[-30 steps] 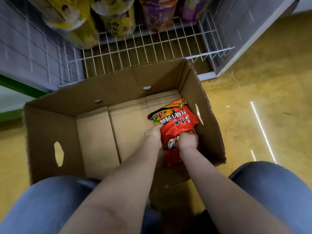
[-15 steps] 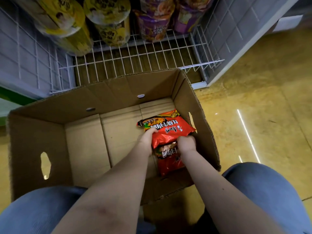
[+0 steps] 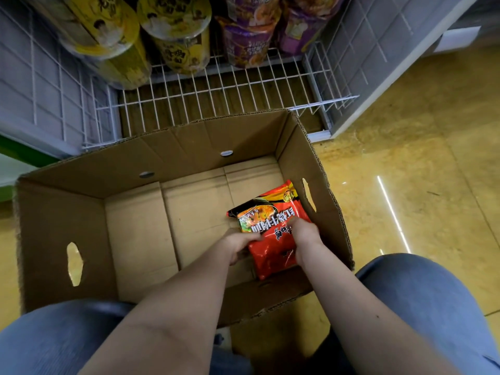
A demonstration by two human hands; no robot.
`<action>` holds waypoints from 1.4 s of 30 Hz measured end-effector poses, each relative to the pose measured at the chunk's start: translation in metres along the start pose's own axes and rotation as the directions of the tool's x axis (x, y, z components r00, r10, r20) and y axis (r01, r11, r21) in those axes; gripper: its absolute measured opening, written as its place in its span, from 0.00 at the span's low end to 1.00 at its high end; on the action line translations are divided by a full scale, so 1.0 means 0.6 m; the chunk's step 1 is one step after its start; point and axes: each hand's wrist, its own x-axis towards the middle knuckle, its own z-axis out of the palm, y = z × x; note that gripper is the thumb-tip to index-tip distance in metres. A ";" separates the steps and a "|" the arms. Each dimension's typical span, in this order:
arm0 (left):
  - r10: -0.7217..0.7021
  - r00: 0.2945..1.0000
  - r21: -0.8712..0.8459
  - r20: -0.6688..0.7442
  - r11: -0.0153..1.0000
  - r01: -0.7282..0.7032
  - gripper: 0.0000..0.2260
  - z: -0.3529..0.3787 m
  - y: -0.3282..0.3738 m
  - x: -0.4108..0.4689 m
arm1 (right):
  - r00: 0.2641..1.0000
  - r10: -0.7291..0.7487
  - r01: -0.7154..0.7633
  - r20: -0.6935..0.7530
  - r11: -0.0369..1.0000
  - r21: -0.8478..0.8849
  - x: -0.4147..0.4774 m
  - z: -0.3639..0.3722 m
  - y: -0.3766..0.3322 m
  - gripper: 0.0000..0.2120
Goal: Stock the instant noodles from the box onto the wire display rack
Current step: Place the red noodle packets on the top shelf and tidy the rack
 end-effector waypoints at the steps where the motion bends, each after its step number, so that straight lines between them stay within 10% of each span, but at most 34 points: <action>1: 0.015 1.000 0.018 0.001 1.000 -0.015 0.08 0.002 -0.002 0.003 | 1.000 -0.016 0.016 -0.003 1.000 -0.005 -0.002 -0.003 0.002 0.17; 12: 0.223 0.968 -0.124 -0.111 0.964 -0.236 0.31 0.012 -0.010 -0.003 | 0.985 -0.175 0.169 0.001 0.950 -0.263 0.004 -0.002 0.013 0.19; 20: 0.067 0.997 -0.090 -0.040 0.993 -0.070 0.41 -0.004 -0.023 0.043 | 0.981 -0.191 0.148 -0.018 0.813 -0.563 0.036 -0.008 0.023 0.31; 24: 0.049 0.998 -0.168 0.039 0.985 -0.041 0.19 0.001 0.002 -0.020 | 0.986 -0.141 0.166 0.090 0.759 -0.629 0.043 0.005 0.022 0.36; 42: 0.101 0.982 -0.097 0.156 0.991 -0.087 0.17 -0.034 0.007 -0.046 | 0.983 -0.159 0.183 0.094 0.907 -0.380 0.068 0.015 0.021 0.32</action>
